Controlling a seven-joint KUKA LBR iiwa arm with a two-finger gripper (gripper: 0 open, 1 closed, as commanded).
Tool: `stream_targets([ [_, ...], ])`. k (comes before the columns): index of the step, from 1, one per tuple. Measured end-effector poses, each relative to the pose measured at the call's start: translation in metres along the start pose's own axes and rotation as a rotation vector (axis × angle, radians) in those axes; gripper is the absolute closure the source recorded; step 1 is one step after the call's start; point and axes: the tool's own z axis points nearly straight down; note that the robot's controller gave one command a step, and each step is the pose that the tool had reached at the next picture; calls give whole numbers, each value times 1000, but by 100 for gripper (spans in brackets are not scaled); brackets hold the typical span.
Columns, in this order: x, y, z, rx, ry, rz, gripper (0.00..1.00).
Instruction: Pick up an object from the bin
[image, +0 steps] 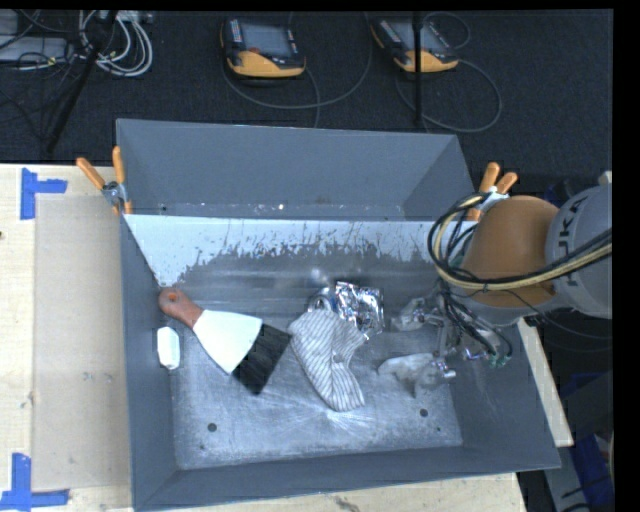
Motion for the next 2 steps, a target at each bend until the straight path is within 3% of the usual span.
stream_targets([
  [1, 3, -1, -9, 1, 5, -4, 100],
  [2, 3, -1, -9, 1, 5, -4, 100],
])
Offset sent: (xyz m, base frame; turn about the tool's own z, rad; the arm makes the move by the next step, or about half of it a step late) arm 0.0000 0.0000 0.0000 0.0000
